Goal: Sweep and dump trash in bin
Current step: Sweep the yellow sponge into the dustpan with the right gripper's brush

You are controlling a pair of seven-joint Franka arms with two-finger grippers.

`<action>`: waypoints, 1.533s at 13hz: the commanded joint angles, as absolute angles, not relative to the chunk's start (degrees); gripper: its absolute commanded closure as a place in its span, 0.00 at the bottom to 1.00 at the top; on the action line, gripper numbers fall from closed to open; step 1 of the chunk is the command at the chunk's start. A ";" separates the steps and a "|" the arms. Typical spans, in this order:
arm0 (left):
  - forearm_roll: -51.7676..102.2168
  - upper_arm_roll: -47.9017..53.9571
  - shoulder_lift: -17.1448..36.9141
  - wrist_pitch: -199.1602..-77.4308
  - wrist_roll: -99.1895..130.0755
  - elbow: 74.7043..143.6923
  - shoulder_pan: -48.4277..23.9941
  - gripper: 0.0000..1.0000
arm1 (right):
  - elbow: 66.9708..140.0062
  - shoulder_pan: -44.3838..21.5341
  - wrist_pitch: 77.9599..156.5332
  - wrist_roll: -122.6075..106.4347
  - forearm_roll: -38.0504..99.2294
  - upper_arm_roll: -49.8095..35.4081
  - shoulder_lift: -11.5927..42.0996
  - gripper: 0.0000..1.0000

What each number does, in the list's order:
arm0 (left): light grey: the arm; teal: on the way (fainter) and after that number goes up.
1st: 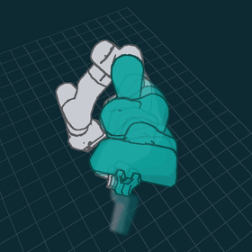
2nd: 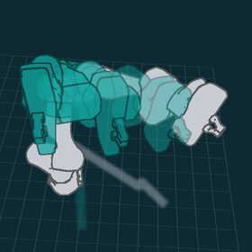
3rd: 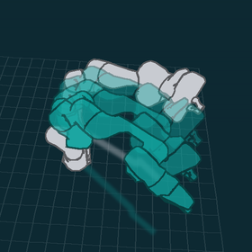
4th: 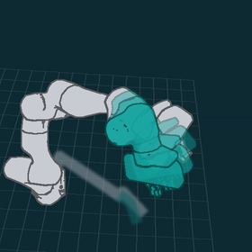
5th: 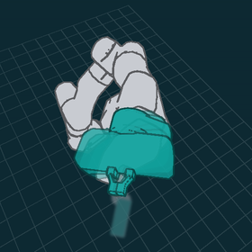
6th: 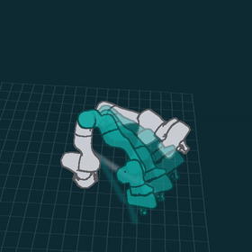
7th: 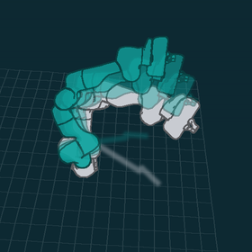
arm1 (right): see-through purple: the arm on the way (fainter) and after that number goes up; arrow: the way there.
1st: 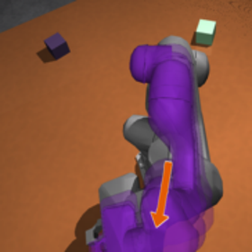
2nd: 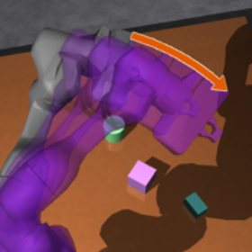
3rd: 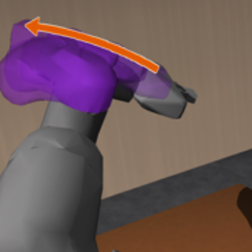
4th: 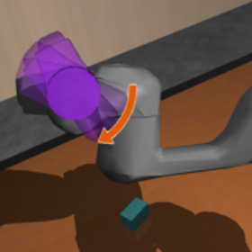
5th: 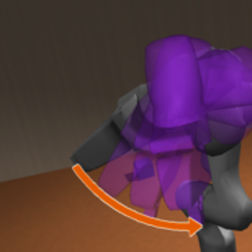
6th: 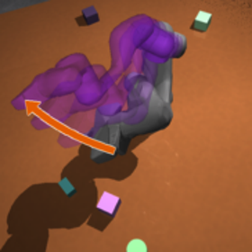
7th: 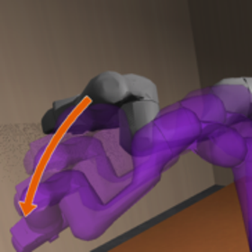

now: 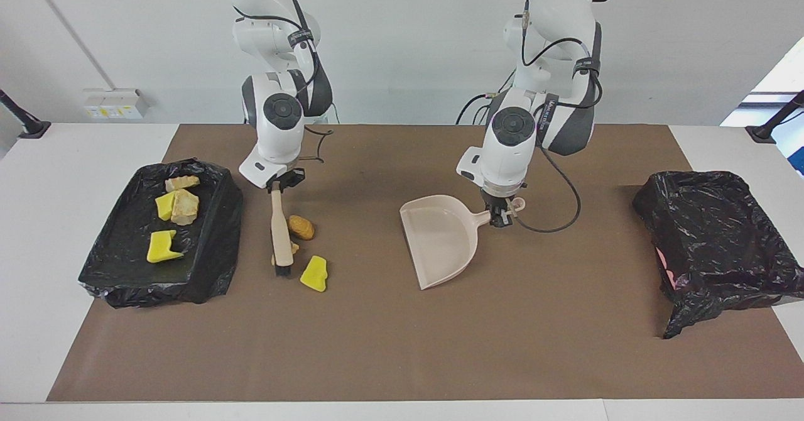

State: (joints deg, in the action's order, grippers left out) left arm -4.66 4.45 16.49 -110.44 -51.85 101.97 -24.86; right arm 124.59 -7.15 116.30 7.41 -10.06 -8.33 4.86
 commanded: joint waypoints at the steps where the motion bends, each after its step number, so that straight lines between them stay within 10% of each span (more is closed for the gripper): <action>1: -5.98 4.04 13.80 -111.45 -51.94 105.47 -25.75 1.00 | 121.47 -10.01 116.19 4.75 -3.54 -8.70 7.29 1.00; 13: -5.98 4.13 12.74 -112.32 -52.38 107.49 -25.31 1.00 | 117.07 -16.00 108.83 -8.61 34.96 -8.44 7.93 1.00; 20: -5.98 4.13 12.83 -113.55 -58.26 107.49 -24.96 1.00 | 113.63 -6.41 91.92 -8.00 25.31 -7.65 -0.79 1.00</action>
